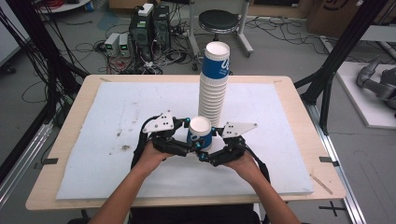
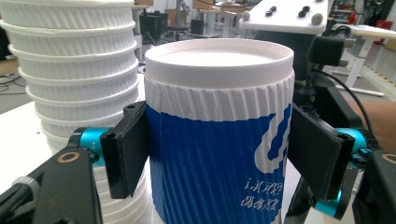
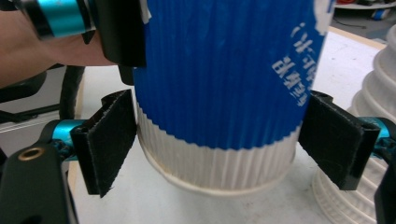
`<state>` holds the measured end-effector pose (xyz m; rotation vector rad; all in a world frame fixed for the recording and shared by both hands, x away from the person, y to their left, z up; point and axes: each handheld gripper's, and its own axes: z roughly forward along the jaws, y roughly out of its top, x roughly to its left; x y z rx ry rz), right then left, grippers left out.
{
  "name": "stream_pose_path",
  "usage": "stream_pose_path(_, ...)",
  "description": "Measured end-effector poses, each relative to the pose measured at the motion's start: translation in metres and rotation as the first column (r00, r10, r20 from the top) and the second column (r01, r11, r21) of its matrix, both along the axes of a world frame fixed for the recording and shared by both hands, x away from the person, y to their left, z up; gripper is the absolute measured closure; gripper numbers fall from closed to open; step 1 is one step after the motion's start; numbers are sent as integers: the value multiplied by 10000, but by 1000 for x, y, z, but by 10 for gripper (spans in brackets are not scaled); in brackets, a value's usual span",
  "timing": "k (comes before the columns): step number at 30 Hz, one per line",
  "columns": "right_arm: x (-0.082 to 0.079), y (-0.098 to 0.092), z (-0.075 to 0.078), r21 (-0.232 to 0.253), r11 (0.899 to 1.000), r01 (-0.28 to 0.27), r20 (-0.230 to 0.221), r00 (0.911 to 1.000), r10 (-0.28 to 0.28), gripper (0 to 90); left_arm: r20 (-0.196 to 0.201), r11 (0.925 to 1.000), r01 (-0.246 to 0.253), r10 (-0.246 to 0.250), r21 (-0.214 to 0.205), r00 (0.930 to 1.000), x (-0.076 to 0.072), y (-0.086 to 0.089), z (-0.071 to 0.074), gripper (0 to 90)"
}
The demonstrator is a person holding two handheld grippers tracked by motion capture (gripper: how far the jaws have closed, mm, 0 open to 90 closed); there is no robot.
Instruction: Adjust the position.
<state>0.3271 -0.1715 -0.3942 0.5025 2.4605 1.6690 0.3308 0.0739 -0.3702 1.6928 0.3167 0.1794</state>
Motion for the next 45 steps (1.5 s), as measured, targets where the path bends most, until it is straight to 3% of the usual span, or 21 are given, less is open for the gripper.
stream_pose_path(6,0,-4,2,-551,9982,-214,252,9994,228,263,-346,9998,157,-153,87,9993,2,-1,-2,262)
stream_pose_path(9,0,-7,5,-877,9960,-142,418,9990,179,276,-309,9994,-93,103,337,9995,1,-1,-1,174)
stream_pose_path(11,0,-10,6,-1093,9940,-61,505,9987,117,277,-319,9993,-149,161,352,9994,0,2,1,171)
stream_pose_path(15,-1,-12,7,-2232,9748,13,813,9965,173,275,-297,9999,-66,68,76,9995,1,11,8,171)
stream_pose_path(17,-1,-12,7,-2256,9742,-72,648,9976,224,273,-312,9997,143,-137,204,9994,1,9,13,171)
stream_pose_path(21,-1,-7,6,-2188,9748,-439,606,9964,585,273,-269,9952,498,-477,846,9985,3,-2,17,171)
stream_pose_path(23,-3,-5,6,-2232,9728,-625,507,9959,756,272,-257,9939,630,-609,908,9978,5,-3,18,182)
stream_pose_path(25,-3,-5,5,-2315,9700,-740,512,9948,881,269,-207,9904,909,-893,1041,9958,6,-5,18,304)
stream_pose_path(27,-3,-5,5,-2326,9695,-776,479,9947,911,262,-192,9889,1041,-1027,1061,9945,6,-6,18,307)
stream_pose_path(30,-2,-7,4,-2055,9762,-690,455,9958,799,187,-300,9925,926,-905,803,9954,8,-3,19,309)
stream_pose_path(33,-1,-12,6,-1046,9944,-124,432,9989,170,168,-181,9975,611,-605,341,9980,9,3,20,310)
stream_pose_path(34,1,-17,9,-388,9992,83,206,9998,-75,141,-208,9983,575,-573,88,9981,10,4,20,311)
stream_pose_path(37,0,-16,8,-21,10000,-61,136,9999,61,141,-161,9964,714,-722,-452,9973,9,4,20,312)
stream_pose_path(39,0,-14,7,-44,9999,-125,222,9997,126,143,-213,9937,930,-945,-624,9953,8,0,20,312)
stream_pose_path(43,-2,-9,6,-491,9973,-542,737,9956,578,218,-99,9944,1041,-1042,-159,9945,5,-5,19,312)
stream_pose_path(45,-3,-14,9,-1098,9923,-574,1037,9922,688,256,-481,9942,1077,-1079,-74,9930,6,-4,17,308)
